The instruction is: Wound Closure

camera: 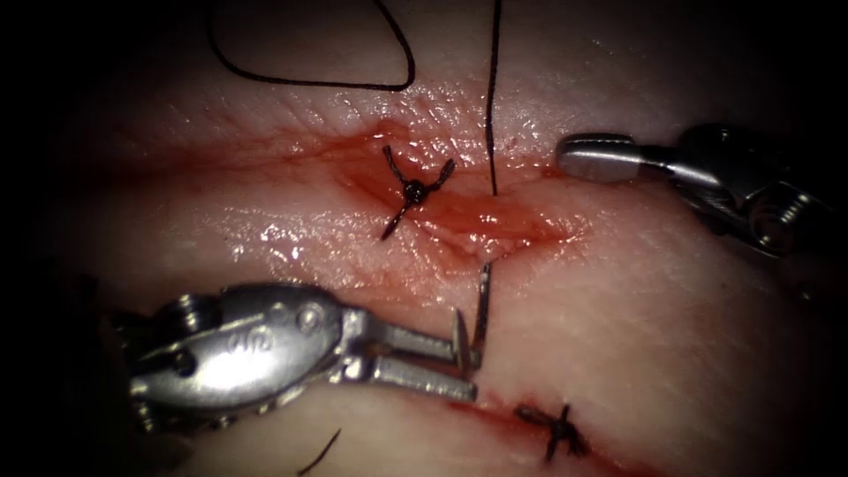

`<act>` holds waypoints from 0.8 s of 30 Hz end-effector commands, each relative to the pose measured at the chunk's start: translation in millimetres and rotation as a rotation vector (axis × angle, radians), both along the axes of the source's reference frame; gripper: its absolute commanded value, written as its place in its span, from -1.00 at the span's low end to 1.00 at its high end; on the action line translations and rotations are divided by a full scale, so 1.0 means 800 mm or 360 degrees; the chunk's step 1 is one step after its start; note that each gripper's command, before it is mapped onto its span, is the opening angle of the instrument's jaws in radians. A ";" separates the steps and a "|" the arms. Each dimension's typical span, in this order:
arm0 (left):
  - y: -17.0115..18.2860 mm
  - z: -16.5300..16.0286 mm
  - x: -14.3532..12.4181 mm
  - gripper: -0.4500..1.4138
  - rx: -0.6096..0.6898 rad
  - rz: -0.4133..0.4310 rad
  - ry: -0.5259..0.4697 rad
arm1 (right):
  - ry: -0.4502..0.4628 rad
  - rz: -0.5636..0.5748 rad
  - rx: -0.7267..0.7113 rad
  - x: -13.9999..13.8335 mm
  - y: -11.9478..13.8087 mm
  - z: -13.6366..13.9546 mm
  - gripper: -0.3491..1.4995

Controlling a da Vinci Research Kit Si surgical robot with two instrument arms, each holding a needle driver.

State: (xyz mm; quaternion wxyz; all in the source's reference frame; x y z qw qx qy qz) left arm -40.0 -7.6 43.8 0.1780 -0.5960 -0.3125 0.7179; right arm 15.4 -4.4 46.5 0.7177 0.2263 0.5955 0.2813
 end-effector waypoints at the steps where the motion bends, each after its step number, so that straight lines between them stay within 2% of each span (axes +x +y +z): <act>1: 0.0000 0.0004 -0.0007 -1.00 0.0035 -0.0007 -0.0016 | 0.0022 -0.0011 0.0003 0.0012 0.0004 0.0002 -1.00; 3: 0.0001 -0.0003 -0.0005 -1.00 0.0108 -0.0024 -0.0053 | 0.0044 -0.0028 0.0017 0.0012 0.0004 0.0000 -1.00; 8: 0.0006 -0.0021 0.0004 -1.00 0.0144 -0.0022 -0.0108 | 0.0063 -0.0049 0.0047 0.0011 0.0005 -0.0002 -1.00; 14: 0.0019 -0.0049 0.0011 -1.00 -0.0179 -0.0050 -0.0183 | 0.0080 -0.0058 0.0187 0.0008 0.0004 -0.0010 -1.00; 19: 0.0034 -0.0071 0.0014 -1.00 -0.0510 -0.0114 -0.0239 | 0.0071 -0.0017 0.0397 0.0001 0.0012 -0.0033 -1.00; 24: 0.0050 -0.0075 0.0012 -1.00 -0.0725 -0.0207 -0.0188 | 0.0098 0.0016 0.0620 -0.0003 0.0017 -0.0059 -1.00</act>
